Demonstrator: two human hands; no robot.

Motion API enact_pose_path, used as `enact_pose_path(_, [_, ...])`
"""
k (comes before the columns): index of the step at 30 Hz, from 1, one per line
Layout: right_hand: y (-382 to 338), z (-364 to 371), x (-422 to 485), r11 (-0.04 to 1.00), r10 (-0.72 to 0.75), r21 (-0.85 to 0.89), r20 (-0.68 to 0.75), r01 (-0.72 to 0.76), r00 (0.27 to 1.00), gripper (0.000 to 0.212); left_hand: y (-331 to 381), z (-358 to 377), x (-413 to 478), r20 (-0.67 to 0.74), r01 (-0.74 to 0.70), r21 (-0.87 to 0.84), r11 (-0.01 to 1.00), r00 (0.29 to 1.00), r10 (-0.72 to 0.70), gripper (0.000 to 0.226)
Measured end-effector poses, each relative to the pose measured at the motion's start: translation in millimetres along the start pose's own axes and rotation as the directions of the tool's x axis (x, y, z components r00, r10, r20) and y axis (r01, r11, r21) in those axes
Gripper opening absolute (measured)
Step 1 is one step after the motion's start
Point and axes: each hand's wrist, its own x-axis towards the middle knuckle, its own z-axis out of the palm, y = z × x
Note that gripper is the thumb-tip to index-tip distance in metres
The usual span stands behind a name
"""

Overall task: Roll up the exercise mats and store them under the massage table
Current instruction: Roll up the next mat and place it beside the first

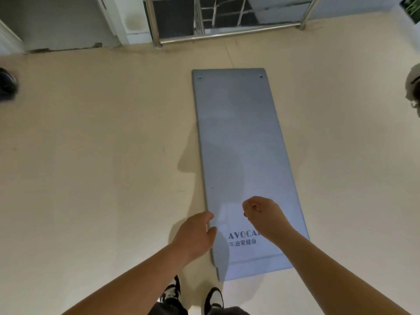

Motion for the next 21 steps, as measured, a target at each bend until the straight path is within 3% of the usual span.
enact_pose_path(14, [228.3, 95.9, 108.3, 0.997, 0.017, -0.073, 0.090, -0.011, 0.996, 0.032, -82.5, 217.8, 128.4, 0.089, 0.020, 0.183, 0.983, 0.995, -0.037, 0.050])
enact_pose_path(21, [351.7, 162.9, 195.6, 0.949, 0.019, -0.314, 0.177, 0.038, 0.984, 0.026, -155.7, 346.4, 253.4, 0.192, -0.110, 0.397, 0.911, 0.981, 0.035, 0.038])
